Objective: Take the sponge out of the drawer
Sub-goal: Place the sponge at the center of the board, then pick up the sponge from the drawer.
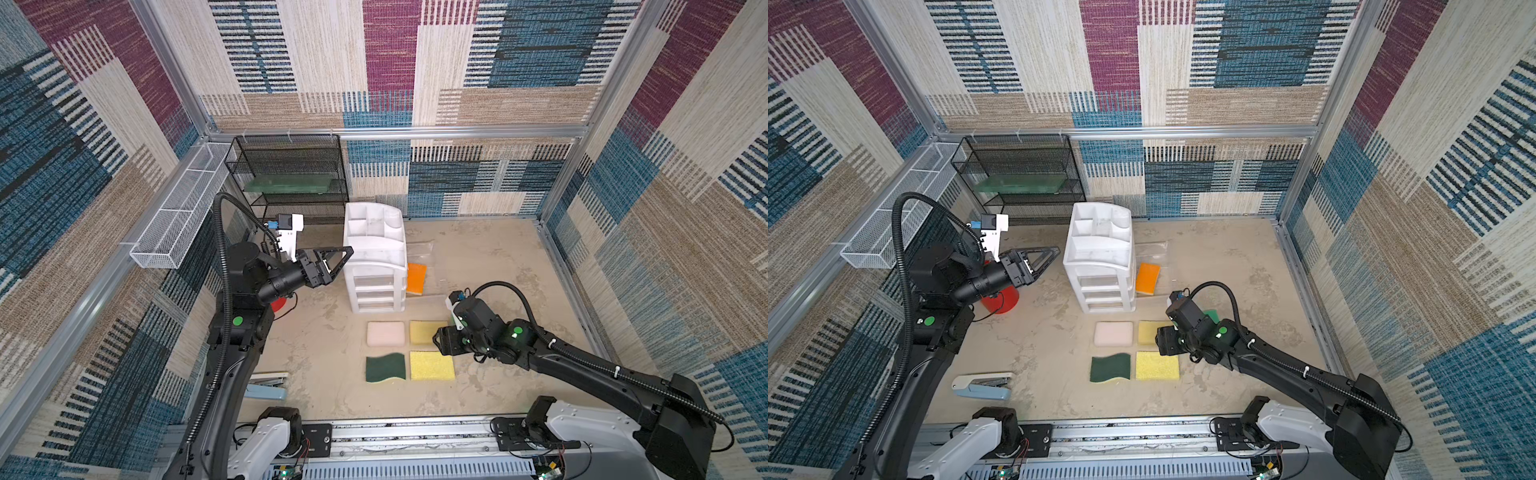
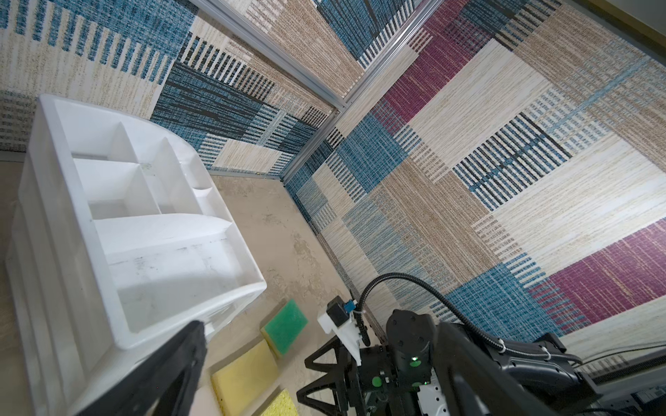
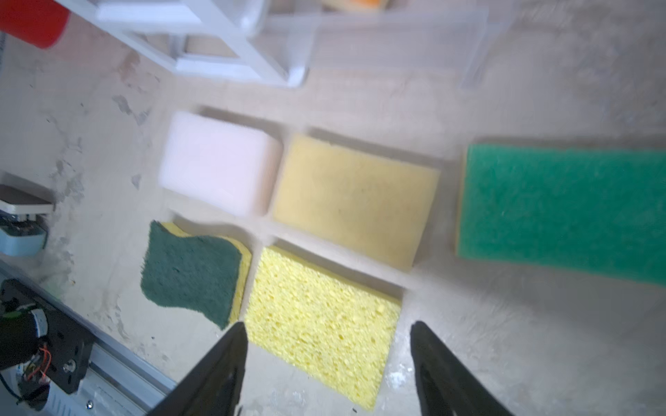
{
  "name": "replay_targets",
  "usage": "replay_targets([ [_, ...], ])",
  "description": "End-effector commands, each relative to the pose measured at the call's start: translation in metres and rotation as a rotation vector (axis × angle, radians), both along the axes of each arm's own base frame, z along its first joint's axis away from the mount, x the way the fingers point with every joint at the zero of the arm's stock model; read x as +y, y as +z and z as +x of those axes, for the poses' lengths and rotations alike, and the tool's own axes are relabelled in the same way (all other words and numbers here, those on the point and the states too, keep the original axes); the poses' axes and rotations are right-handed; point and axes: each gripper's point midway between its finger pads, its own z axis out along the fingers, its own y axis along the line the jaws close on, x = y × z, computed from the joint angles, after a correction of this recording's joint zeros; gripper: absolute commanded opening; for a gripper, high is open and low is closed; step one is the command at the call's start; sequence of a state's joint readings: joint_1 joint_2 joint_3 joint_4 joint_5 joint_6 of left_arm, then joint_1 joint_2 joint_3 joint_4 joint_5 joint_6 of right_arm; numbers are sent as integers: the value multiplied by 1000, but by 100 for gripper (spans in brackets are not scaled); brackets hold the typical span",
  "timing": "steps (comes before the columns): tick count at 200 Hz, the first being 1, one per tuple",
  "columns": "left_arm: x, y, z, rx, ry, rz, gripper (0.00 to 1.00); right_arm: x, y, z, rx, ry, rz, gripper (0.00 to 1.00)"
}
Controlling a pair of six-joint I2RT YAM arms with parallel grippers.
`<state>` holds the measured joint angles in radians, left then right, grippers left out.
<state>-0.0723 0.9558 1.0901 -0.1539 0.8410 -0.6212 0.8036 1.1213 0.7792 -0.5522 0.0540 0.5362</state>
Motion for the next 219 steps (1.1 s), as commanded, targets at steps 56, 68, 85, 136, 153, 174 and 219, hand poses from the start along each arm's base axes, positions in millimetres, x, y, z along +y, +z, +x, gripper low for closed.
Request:
replay_targets([
  [56, 3, -3, 4, -16, 23, 27, 100, 14, 84, 79, -326, -130, 54, 86],
  [68, 3, -4, 4, -13, 27, 29, 100, 14, 89, 86, -346, -141, 57, 86],
  [85, 5, -7, 7, -2, 43, 34, 100, 12, 93, 98, -367, -163, 55, 86],
  [136, 8, -16, 15, 30, 65, 41, 100, 7, 70, 135, -306, -180, 64, 85],
  [153, 8, -16, 15, 30, 69, 42, 100, 13, 53, 144, -264, -169, 47, 83],
  [174, 8, -16, 15, 31, 70, 42, 100, 18, 30, 156, -214, -171, 3, 76],
  [219, 8, -16, 15, 32, 70, 41, 100, 33, -13, 178, -137, -171, -75, 67],
])
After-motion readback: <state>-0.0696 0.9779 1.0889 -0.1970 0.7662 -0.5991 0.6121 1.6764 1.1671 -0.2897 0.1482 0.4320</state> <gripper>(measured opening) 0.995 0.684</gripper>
